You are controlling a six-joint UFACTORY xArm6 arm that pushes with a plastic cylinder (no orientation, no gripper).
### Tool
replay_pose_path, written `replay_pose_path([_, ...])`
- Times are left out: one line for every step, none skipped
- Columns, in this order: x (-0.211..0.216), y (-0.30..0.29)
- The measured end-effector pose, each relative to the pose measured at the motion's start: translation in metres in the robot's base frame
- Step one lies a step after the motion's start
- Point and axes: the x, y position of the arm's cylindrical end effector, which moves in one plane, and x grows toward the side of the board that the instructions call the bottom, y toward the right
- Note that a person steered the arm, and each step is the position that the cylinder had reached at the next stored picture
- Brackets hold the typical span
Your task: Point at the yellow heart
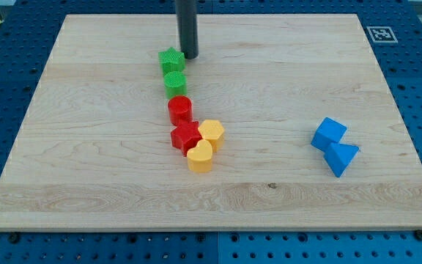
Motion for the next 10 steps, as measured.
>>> replay_pose_path([0.001, 0.059])
replay_pose_path([0.004, 0.092])
replay_pose_path([0.004, 0.099])
replay_pose_path([0.039, 0.116])
replay_pose_path([0.086, 0.111])
replay_pose_path([0.116, 0.078])
replay_pose_path([0.145, 0.060])
replay_pose_path([0.170, 0.060])
replay_pose_path([0.178, 0.060])
replay_pose_path([0.179, 0.060])
